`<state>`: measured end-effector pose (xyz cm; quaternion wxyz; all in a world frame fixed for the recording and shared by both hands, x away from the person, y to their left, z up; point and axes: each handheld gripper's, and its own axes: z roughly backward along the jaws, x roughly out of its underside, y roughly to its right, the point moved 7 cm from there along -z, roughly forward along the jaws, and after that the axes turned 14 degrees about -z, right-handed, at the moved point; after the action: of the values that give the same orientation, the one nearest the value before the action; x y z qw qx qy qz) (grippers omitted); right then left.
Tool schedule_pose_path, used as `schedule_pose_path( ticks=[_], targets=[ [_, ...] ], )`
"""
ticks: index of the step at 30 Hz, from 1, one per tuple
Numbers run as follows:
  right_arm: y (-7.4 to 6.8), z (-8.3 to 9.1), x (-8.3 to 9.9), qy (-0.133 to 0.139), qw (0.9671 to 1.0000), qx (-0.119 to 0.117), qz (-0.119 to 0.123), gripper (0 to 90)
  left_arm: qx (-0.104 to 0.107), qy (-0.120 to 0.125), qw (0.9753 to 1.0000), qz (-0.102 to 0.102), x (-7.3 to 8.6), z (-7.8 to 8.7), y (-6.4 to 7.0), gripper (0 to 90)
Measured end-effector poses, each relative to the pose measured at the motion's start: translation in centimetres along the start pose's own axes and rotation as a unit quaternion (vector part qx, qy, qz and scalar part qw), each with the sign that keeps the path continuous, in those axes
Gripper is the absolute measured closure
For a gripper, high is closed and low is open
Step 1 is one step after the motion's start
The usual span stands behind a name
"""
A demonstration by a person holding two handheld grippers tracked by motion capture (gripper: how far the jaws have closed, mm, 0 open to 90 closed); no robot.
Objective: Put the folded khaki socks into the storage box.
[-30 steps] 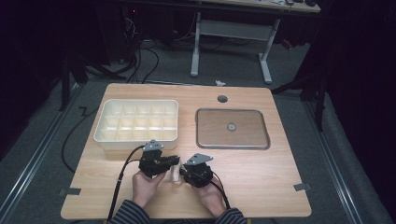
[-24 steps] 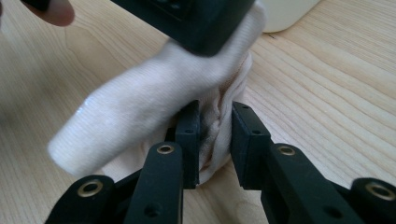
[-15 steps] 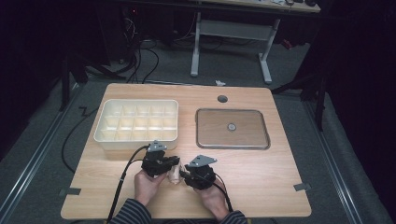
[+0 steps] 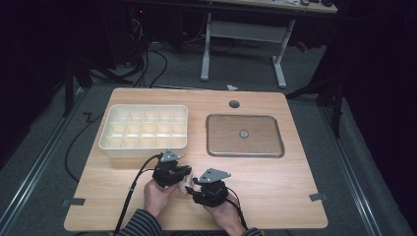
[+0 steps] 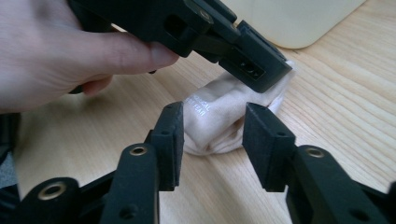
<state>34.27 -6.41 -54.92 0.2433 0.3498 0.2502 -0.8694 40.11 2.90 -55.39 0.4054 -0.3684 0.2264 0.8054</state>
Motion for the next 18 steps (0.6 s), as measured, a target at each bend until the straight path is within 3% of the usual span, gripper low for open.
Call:
schedule_pose_path(
  ticks=[3,9,18],
  targets=[
    [0.1,-0.4,0.1,-0.001,1.0000,0.001,0.000,63.9,0.001,-0.001,1.0000,-0.002,0.0,0.0,0.0,84.5],
    [0.3,-0.9,1.1,-0.014,0.9998,0.000,0.011,84.7,0.004,0.001,1.0000,0.001,0.0,-0.1,0.0,84.5],
    [0.4,-1.0,1.5,-0.022,0.9995,0.006,0.024,86.7,0.008,0.004,1.0000,-0.001,0.0,-0.2,-0.1,83.9]
  ],
)
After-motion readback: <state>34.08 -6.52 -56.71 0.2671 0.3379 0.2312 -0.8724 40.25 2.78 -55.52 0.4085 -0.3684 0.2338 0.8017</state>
